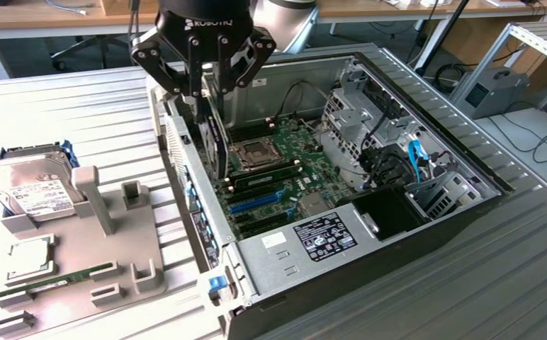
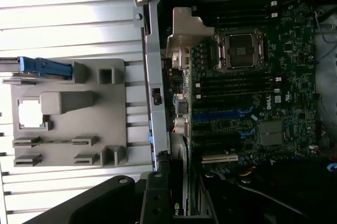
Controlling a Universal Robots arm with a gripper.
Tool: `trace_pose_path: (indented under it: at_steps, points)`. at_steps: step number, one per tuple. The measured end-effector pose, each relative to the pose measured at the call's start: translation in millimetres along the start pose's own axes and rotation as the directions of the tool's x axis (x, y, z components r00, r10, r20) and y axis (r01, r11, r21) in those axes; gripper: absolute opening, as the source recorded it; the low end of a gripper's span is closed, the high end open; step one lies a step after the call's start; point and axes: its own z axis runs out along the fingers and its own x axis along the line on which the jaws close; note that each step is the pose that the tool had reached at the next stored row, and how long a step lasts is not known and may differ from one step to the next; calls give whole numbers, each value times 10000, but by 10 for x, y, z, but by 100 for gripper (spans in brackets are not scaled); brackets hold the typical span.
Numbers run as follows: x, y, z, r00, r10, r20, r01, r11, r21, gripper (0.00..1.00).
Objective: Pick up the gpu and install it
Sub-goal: 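Pick up the gpu and move the gpu toward the slot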
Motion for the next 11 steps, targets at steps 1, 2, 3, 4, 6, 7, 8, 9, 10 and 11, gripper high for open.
trace_pose_path:
  at_steps: [1,2,3,4,6,7,8,9,10,11]
  points:
    - [-8,1,0,10000,0,0,0,10000,0,26]
    - [-14,1,0,10000,0,0,0,10000,0,26]
    - [-21,2,1,10000,0,0,0,10000,0,26]
    - [-27,2,1,10000,0,0,0,10000,0,26]
    - [-38,3,1,10000,1,0,-1,10000,0,26]
    - [-44,3,1,10000,1,0,-1,10000,0,26]
    - [-49,4,2,10000,1,1,-1,10000,0,26]
    - [-55,4,1,10000,1,0,-1,10000,0,26]
    - [-60,4,2,10000,1,0,-1,10000,0,26]
    - [-65,5,2,10000,1,1,-1,10000,0,26]
